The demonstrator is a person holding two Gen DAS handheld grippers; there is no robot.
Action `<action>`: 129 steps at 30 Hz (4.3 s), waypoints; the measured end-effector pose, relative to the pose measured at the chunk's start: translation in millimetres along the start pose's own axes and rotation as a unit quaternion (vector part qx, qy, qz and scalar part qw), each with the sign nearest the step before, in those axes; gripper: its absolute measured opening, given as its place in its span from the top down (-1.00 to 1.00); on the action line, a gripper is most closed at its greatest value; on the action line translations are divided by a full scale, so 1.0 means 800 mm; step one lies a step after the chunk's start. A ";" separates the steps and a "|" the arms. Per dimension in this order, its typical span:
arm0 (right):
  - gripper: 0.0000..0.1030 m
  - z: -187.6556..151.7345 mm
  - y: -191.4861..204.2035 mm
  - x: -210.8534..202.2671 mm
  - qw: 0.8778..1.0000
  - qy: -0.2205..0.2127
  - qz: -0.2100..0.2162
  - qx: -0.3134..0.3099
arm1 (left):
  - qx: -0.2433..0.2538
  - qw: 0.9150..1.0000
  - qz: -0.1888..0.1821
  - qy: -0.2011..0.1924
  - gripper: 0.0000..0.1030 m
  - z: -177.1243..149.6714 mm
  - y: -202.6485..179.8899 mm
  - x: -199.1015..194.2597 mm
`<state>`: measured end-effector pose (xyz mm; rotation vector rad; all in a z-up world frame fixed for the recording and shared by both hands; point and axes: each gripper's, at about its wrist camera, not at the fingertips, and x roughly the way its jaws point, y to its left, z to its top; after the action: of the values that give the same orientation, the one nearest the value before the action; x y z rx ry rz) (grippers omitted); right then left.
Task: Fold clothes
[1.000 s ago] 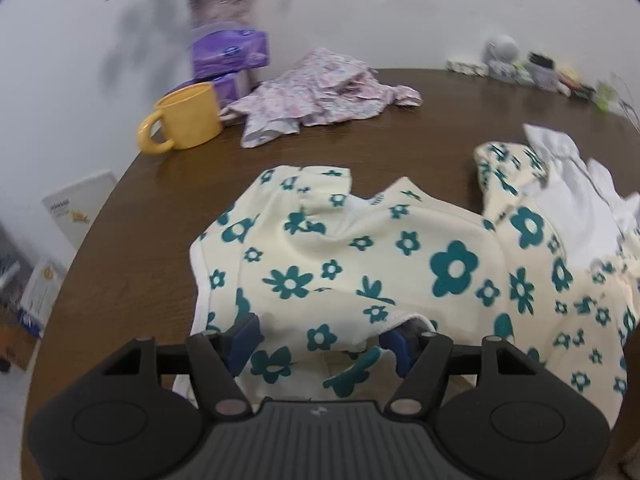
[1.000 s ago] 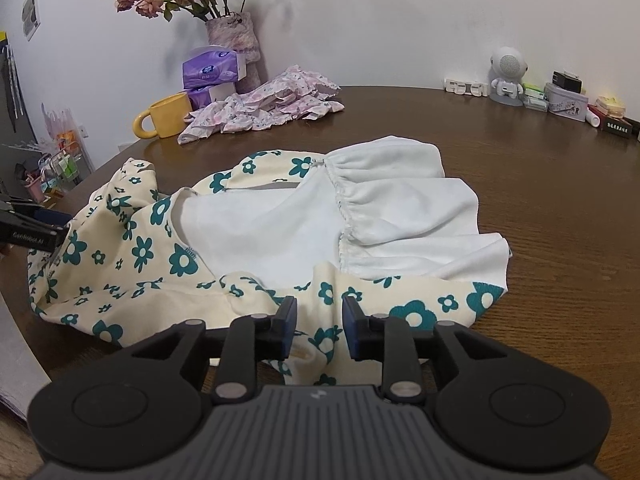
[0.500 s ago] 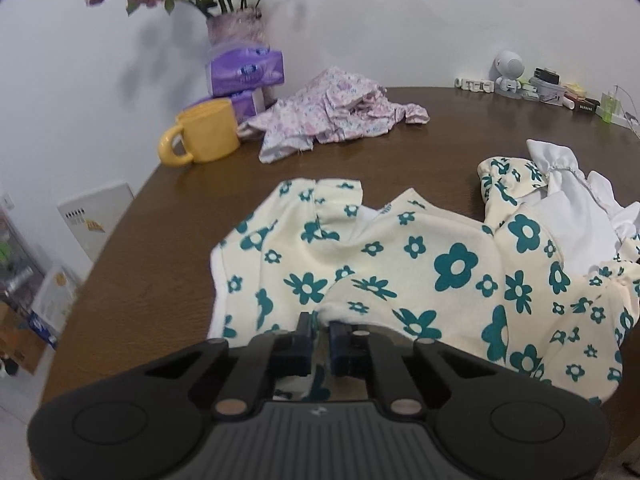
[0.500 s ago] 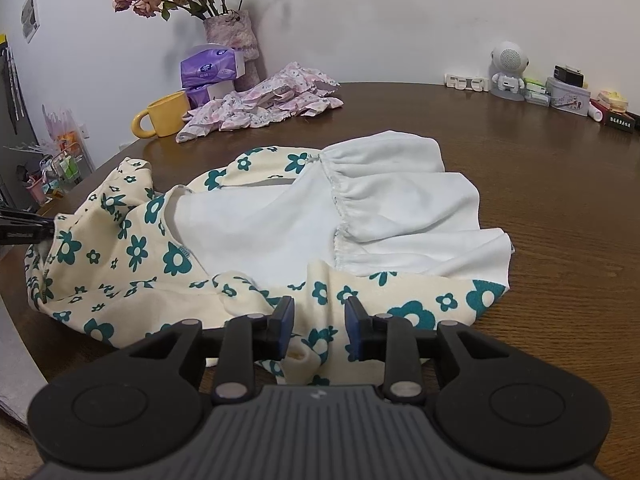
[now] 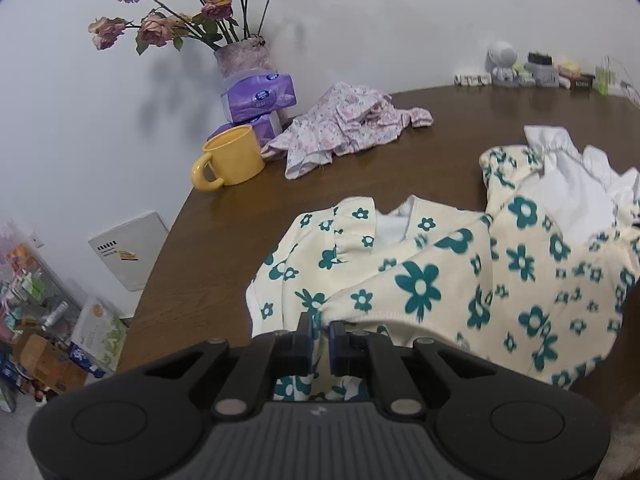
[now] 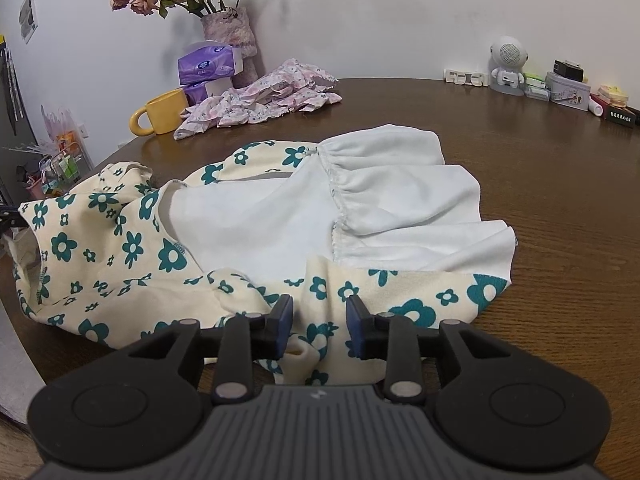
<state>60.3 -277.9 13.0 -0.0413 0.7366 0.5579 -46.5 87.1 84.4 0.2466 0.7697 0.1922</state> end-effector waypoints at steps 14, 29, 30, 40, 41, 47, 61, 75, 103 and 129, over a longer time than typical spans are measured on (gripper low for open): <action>0.42 -0.003 0.000 0.001 1.000 -0.006 -0.003 0.004 | -0.004 1.000 -0.006 0.031 0.87 -0.037 -0.010 0.014; 0.28 0.019 -0.011 -0.028 1.000 -0.023 -0.004 0.010 | -0.064 0.993 -0.100 -0.018 -0.37 -0.013 0.020 -0.023; 0.25 0.024 -0.012 -0.030 1.000 -0.027 -0.008 0.007 | -0.070 0.992 -0.102 -0.023 -0.40 -0.007 0.023 -0.024; 0.18 0.093 0.007 -0.021 0.997 -0.034 -0.024 -0.068 | -0.087 0.989 -0.110 -0.036 -0.49 0.047 0.035 0.009; 0.17 0.097 0.009 -0.018 0.997 -0.032 -0.023 -0.070 | -0.087 0.988 -0.122 -0.036 -0.49 0.050 0.034 0.011; 0.16 0.102 0.012 -0.001 0.998 -0.001 -0.013 -0.067 | -0.060 0.986 -0.152 -0.041 -0.49 0.053 0.017 0.016; 0.16 0.036 0.000 -0.021 0.998 0.048 0.009 -0.026 | 0.008 0.970 -0.241 -0.040 -0.46 -0.011 -0.032 -0.030; 0.16 0.122 0.031 -0.002 0.996 0.015 0.013 -0.091 | -0.059 0.988 -0.141 -0.007 -0.34 0.079 0.037 0.028; -0.01 0.198 0.069 0.188 0.958 0.142 -0.004 -0.248 | 0.020 0.980 -0.179 0.084 -0.32 0.132 0.034 0.206; 0.86 0.217 0.035 0.176 0.980 0.120 0.037 -0.155 | 0.047 0.985 -0.157 0.055 0.94 0.144 0.015 0.190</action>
<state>239.6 -149.2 56.0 -0.3785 0.8831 0.7433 140.8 121.1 66.6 0.2019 0.9174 -0.1312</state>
